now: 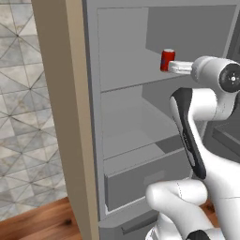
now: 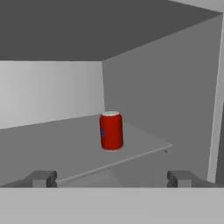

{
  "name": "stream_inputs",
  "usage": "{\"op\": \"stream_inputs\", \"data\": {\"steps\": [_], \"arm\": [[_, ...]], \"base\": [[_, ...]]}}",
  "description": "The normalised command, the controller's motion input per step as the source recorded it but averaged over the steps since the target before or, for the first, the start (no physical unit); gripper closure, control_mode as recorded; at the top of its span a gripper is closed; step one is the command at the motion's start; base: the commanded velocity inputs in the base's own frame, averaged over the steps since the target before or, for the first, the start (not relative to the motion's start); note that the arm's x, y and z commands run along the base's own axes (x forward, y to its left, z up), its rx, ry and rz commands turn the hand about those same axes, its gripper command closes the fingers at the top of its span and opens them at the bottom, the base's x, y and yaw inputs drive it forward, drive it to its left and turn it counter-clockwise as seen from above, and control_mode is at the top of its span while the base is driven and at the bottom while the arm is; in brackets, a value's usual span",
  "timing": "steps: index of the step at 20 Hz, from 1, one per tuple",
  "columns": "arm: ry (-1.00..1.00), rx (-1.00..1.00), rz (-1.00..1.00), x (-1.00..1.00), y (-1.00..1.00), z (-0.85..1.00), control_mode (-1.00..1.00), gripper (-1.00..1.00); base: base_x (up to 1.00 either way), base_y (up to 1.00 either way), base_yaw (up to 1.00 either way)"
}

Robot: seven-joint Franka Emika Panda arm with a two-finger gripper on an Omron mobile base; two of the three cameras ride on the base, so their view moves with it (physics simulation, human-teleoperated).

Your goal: Open the fridge, grab two sodas, and place both sodas inside the bowl with ice on the dining counter.

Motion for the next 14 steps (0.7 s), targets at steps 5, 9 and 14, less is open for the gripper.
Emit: {"op": "stream_inputs", "data": {"steps": [5, 9, 14], "arm": [[0.01, -0.05, 0.00, 0.33, 0.00, 0.00, -1.00, -1.00], [0.01, -0.02, 0.00, 0.42, 0.00, 0.00, -1.00, -1.00], [0.01, -0.01, 0.00, 0.44, -0.03, -0.01, -1.00, -1.00]], "base": [[0.00, 0.00, 0.00], [0.00, 0.00, 0.00], [0.00, 0.00, 0.00]]}}
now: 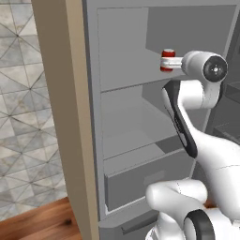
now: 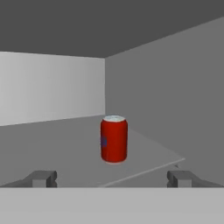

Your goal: Open the fridge, grab two sodas, and place both sodas inside the bowl with ice on the dining counter.

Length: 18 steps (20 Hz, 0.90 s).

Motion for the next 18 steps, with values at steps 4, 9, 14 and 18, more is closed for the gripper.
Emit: {"op": "stream_inputs", "data": {"steps": [4, 9, 14, 18], "arm": [[0.00, 0.00, 0.00, 0.43, -0.12, -0.07, -1.00, -1.00], [0.00, -0.01, 0.00, 0.40, -0.20, -0.14, -1.00, -1.00], [0.00, -0.02, 0.00, 0.32, -0.12, -0.19, -1.00, -1.00], [0.00, -0.01, 0.00, 0.25, 0.00, -0.16, -1.00, -1.00]], "base": [[0.00, 0.00, 0.00], [0.00, 0.00, 0.00], [0.00, 0.00, 0.00], [0.00, 0.00, 0.00]]}}
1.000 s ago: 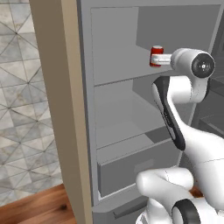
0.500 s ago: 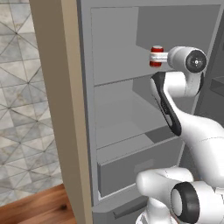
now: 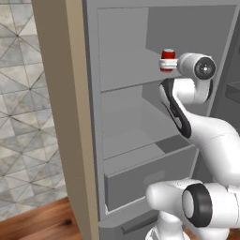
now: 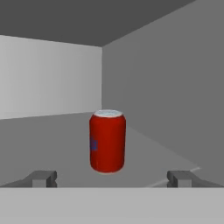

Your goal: Open the fridge, grab two sodas, and place both sodas inside the bowl with ice on the dining counter.

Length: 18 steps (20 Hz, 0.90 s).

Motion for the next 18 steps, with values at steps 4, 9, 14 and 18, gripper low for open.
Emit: {"op": "stream_inputs", "data": {"steps": [4, 9, 14, 18], "arm": [[0.00, 0.00, 0.00, 0.26, 0.00, -0.11, -1.00, -1.00], [0.00, 0.00, 0.00, 0.28, 0.00, -0.03, -1.00, -1.00], [0.00, 0.00, 0.00, 0.31, 0.00, 0.00, -1.00, -1.00], [0.01, 0.00, 0.00, 0.32, 0.00, 0.00, -1.00, -1.00]], "base": [[0.00, 0.00, 0.00], [0.00, 0.00, 0.00], [0.00, 0.00, 0.00], [0.00, 0.00, 0.00]]}}
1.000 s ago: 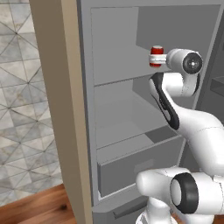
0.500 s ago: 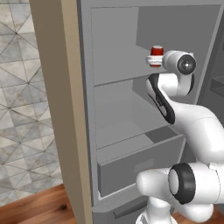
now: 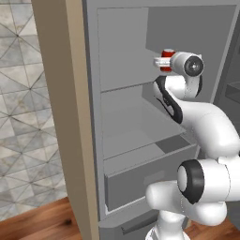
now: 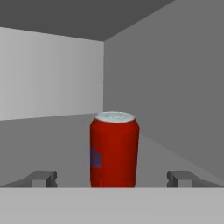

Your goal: Open the fridge, grab two sodas, and place both sodas inside the bowl with ice on the dining counter.

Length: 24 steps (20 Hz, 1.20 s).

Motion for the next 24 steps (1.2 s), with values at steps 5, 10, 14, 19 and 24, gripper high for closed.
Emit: {"op": "stream_inputs", "data": {"steps": [5, 10, 14, 19, 24], "arm": [[0.02, 0.00, 0.00, 0.31, -0.07, 0.00, -1.00, -1.00], [0.01, 0.00, 0.00, 0.29, -0.13, 0.00, -1.00, -1.00], [0.00, 0.00, 0.00, 0.23, -0.16, 0.00, -1.00, -1.00], [0.00, 0.00, 0.00, 0.18, -0.05, 0.00, -1.00, -1.00], [0.01, 0.00, 0.00, 0.16, 0.00, 0.00, -1.00, -1.00]], "base": [[0.00, 0.00, 0.00], [0.00, 0.00, 0.00], [0.00, 0.00, 0.00], [0.00, 0.00, 0.00], [0.00, 0.00, 0.00]]}}
